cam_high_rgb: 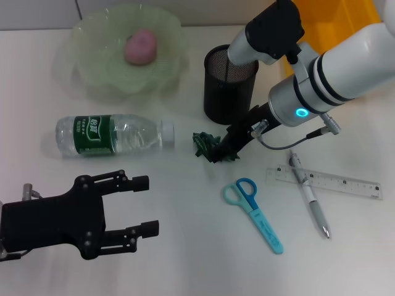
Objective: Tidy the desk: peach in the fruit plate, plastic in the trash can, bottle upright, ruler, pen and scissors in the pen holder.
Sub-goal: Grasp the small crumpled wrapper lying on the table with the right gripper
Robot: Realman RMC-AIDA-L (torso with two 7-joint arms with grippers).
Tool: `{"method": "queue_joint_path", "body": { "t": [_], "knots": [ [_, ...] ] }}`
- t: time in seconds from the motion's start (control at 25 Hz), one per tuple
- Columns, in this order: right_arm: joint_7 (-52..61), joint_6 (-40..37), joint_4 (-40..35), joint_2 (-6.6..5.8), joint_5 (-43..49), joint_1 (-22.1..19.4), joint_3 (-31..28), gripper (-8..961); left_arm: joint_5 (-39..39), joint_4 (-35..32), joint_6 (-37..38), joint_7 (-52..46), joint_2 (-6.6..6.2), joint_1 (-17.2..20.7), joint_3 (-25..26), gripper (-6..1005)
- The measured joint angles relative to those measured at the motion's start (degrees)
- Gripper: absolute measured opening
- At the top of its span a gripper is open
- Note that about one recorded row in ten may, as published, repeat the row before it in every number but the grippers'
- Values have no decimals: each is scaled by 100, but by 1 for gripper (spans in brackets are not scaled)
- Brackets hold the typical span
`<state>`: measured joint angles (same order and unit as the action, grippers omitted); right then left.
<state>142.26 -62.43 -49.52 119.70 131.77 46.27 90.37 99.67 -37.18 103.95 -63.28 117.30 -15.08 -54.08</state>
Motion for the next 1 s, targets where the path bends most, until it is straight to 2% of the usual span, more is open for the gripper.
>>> {"method": "queue_joint_path", "body": {
  "t": [1.0],
  "knots": [
    [4,302,195,7,-73,68,349,762,0,9,-101,0,5,-11,-9,752]
  ]
}}
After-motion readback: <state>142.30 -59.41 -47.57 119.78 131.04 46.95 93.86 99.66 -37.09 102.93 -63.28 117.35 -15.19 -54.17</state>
